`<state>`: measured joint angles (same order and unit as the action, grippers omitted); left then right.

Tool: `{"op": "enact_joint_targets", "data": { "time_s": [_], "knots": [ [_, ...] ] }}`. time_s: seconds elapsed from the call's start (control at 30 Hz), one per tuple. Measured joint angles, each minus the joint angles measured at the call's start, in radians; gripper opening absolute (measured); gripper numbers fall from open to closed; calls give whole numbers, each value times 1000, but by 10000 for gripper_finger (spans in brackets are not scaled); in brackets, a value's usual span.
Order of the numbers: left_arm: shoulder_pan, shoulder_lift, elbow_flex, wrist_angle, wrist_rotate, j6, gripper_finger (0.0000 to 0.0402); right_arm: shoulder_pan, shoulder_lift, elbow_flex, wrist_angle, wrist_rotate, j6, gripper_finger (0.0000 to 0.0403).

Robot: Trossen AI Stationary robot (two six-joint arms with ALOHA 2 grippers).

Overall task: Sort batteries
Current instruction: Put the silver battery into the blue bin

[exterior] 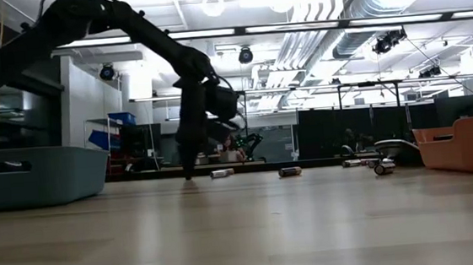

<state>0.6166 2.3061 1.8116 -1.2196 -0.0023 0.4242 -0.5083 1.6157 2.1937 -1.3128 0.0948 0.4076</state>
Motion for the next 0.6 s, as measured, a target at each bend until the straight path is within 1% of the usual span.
{"op": "enact_joint_targets", "data": {
  "time_s": [0.07,0.2,0.23,0.3,0.37,0.47,0.53,0.6],
  "knots": [
    [13,-20,-5,-16,41,-51,3,0,0,0,0,0,-5,0],
    [31,-102,0,30,161,-162,7,0,0,0,0,0,-7,0],
    [30,-119,0,47,194,-188,7,0,0,0,0,0,-8,0],
    [9,-142,0,117,223,-241,10,0,0,0,0,0,-8,0],
    [-29,-158,0,162,231,-272,20,0,0,0,0,0,-8,0],
    [-101,-162,2,232,220,-330,47,0,0,0,0,4,-8,0],
    [-156,-143,1,259,173,-349,73,0,0,0,-3,6,-8,0],
    [-208,-129,-1,292,88,-395,102,-2,0,0,-9,6,-8,0]
  ]
}}
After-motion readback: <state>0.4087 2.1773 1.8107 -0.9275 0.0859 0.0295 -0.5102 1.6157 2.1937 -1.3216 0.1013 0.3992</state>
